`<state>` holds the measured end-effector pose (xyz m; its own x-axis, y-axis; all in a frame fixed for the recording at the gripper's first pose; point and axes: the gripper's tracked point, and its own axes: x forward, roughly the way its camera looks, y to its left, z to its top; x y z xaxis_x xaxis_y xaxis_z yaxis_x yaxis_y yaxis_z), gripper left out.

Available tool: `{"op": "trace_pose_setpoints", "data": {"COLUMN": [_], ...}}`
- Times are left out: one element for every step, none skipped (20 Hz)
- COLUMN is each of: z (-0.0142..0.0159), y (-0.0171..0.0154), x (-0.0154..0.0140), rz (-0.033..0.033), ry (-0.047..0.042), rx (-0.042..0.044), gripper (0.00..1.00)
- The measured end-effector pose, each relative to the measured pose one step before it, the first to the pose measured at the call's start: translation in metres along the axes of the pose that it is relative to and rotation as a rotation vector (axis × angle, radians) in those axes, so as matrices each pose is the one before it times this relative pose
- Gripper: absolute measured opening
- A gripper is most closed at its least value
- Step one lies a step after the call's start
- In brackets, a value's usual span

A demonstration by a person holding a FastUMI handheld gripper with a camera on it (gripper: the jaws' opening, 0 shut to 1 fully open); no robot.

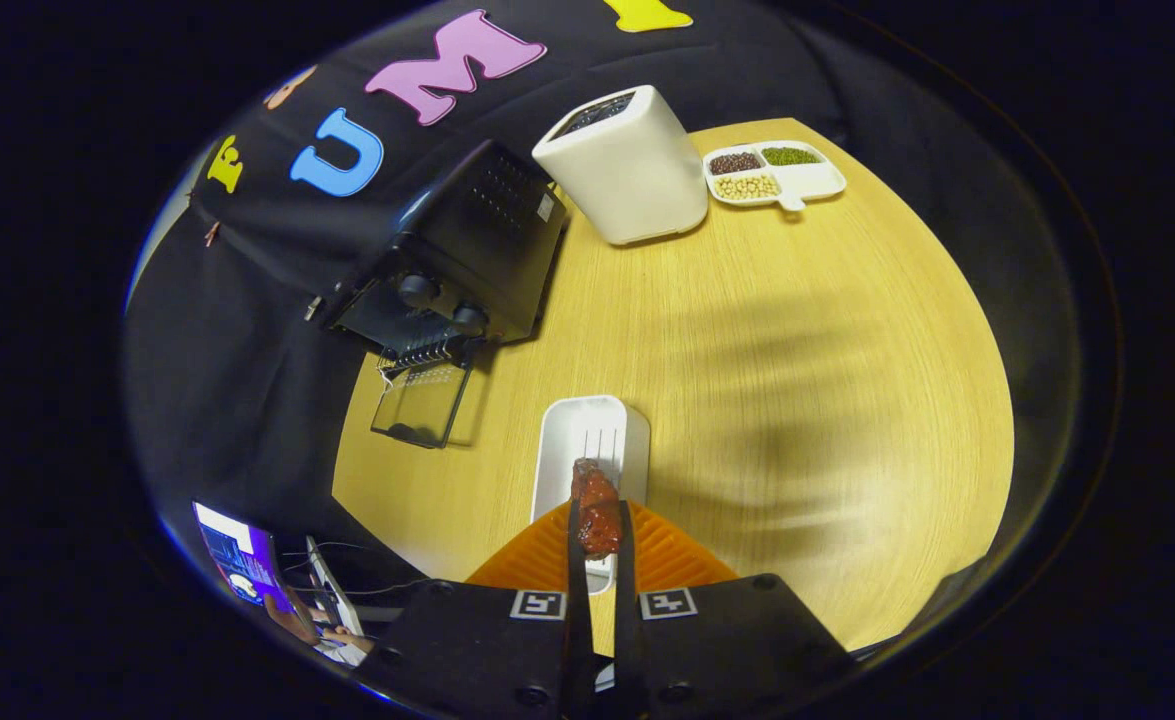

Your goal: Open the toaster oven, put the food inside, and close the toaster oven door.

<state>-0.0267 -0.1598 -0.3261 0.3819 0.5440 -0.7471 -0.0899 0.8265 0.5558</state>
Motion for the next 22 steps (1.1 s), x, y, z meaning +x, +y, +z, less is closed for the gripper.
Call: {"op": "trace_pose_setpoints", "data": {"z": [0.0021, 0.0022, 0.00262, 0.00273, 0.00212, 0.00081, 0.00133, -0.00023, 0.00029, -0.00089, -0.00132, -0.00118, -0.00008, -0.0003, -0.0014, -0.00344, -0.00626, -0.00693, -0.00495, -0.00474, -0.00168, -0.00076], "y": [0.00549, 0.00554, 0.00521, 0.00571, 0.00798, 0.01131, 0.01316, 0.01503, 0.01603, 0.01683, 0.01796, 0.01959, 0.01528, 0.01656, 0.01668, 0.0168, 0.01252, 0.01071, 0.01114, 0.01267, 0.00913, 0.00689], "x": [-0.00393, -0.00297, -0.00273, -0.00337, -0.00387, -0.00401, -0.00285, -0.00176, -0.00015, 0.00052, 0.00235, 0.00452, 0.00499, 0.00718, 0.00861, 0.01039, 0.01283, 0.01278, 0.0144, 0.01468, 0.01478, 0.01551], "rz": [0.00028, -0.00287, -0.0031, -0.00471, -0.00071, 0.00574, 0.00809, 0.01102, 0.00895, 0.01125, 0.01168, 0.01069, 0.00614, 0.00501, 0.00726, 0.00637, 0.0025, 0.00078, 0.012, 0.0193, 0.01649, 0.0074], "ry": [-0.0197, -0.01857, -0.01735, -0.02183, -0.01979, -0.01949, -0.02122, -0.02104, -0.02073, -0.0181, -0.01832, -0.02033, -0.02162, -0.02854, -0.02876, -0.02125, -0.00674, -0.00235, 0.00046, -0.00235, -0.00815, -0.01121], "rx": [0.00008, 0.0051, 0.00717, 0.00512, 0.00438, 0.00232, 0.00139, -0.00011, 0.00261, 0.00297, -0.00018, -0.00095, 0.00515, 0.01326, 0.01116, 0.00437, -0.00315, -0.00161, 0.00114, 0.00549, 0.00807, 0.00598], "gripper": [0.12, 0.12, 0.12, 0.12, 0.12, 0.12, 0.12, 0.12, 0.12, 0.12, 0.12, 0.12, 0.12, 0.12, 0.12, 0.12, 0.12, 0.12, 0.12, 0.12, 0.12, 0.12]}}
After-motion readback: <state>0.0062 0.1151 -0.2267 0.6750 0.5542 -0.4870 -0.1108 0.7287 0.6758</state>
